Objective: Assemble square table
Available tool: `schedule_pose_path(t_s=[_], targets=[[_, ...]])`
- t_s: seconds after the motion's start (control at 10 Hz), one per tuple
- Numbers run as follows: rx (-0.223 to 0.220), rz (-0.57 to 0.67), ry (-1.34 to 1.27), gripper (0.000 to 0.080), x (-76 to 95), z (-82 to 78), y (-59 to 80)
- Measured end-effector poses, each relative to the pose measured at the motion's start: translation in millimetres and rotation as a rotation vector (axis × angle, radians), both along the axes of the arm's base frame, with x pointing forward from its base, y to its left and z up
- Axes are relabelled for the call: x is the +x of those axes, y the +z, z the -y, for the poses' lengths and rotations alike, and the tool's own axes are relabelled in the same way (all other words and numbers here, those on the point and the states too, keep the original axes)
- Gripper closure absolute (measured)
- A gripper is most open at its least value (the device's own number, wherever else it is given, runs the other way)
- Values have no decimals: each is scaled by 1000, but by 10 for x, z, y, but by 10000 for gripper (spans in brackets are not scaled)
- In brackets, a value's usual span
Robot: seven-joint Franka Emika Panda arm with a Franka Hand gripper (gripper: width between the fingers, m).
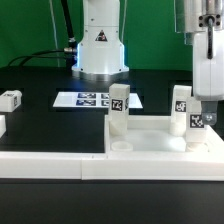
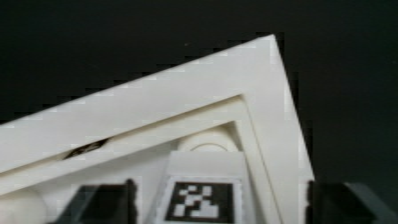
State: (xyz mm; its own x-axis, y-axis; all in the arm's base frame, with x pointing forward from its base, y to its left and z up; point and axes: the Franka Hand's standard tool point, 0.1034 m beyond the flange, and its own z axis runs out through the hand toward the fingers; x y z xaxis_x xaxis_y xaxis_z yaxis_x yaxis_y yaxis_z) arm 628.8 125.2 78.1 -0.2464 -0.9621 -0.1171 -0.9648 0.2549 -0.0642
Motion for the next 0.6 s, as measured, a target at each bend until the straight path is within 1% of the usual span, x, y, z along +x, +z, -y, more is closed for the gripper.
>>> schedule_pose_path(t_s=[0.1,0.2,0.3,0.4,0.6], targets=[[-60,-29,216,190,-59,-57,-17],[-97,-46,432,162,-86,-63,-35],[-98,-43,462,162,-87,-65,-34],[-107,-35,592,152,-85,-54,-37],[-113,-26,724,151,-84,-48,-37]])
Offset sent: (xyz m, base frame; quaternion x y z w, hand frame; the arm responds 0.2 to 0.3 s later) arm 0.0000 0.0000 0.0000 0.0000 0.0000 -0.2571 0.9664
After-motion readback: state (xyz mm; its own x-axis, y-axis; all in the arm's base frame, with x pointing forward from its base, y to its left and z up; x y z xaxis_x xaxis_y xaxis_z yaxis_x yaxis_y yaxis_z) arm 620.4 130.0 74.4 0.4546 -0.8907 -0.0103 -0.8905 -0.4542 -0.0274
